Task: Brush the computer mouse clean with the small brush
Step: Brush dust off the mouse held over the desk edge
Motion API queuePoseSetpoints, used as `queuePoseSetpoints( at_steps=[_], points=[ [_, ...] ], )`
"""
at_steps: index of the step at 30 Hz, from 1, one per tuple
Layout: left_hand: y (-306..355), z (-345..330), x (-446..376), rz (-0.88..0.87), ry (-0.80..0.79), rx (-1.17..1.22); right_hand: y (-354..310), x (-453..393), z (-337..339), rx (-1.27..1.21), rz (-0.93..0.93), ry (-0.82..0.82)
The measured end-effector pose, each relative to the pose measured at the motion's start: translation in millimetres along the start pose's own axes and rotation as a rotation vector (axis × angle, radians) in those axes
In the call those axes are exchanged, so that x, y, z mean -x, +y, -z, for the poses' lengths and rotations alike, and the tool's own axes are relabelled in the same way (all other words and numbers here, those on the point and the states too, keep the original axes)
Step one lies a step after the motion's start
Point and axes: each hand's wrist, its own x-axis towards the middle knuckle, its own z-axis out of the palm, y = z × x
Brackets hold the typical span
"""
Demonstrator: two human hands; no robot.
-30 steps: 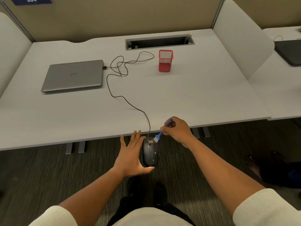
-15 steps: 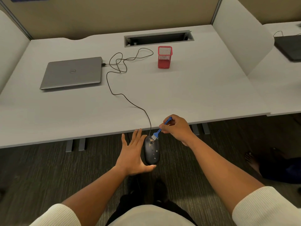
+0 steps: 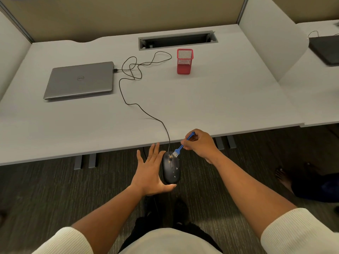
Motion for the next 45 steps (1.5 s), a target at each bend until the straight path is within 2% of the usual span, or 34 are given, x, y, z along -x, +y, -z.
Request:
queuePoseSetpoints(
  at_steps=[3,5,8,12,17,22,27,32,34,37,42,45],
  points=[
    [0,0,1,-0.011,0.009,0.010,0,-1,3,-0.043,-0.007,0.039],
    [0,-1,0,-0.010,0.003,0.001,-1,1,4,-0.090,-0.017,-0.012],
    [-1,-1,0,-0.014,0.002,-0.009,-1,3,2,-0.034,-0.017,-0.061],
    [-2,-2,1,-0.015,0.004,-0.013,1,2,0,-0.022,-0.021,0.031],
    [-3,-3,2,-0.008,-0.010,-0.026,3,3,-3,-0.038,-0.040,-0.064],
    [-5,-4,4,0.002,-0.016,-0.019,5,1,-4,-0.067,-0.047,0.034],
    [-6,-4,4,0.013,-0.031,-0.032,5,3,-6,-0.059,-0.069,-0.099],
    [-8,-4,6,0.008,-0.030,-0.019,4,0,-6,-0.032,-0.048,0.025],
    [-9,-4,5,0.010,-0.032,-0.022,1,0,-6,-0.070,-0.054,-0.028],
    [-9,-3,4,0.008,-0.033,-0.031,-1,2,-9,0.004,-0.048,-0.103],
    [-10,-3,3,0.002,-0.035,-0.031,-1,-3,-11,-0.013,-0.037,0.028],
    [-10,-3,2,0.002,-0.034,-0.030,-4,-3,-13,-0.060,-0.042,-0.046]
  ],
)
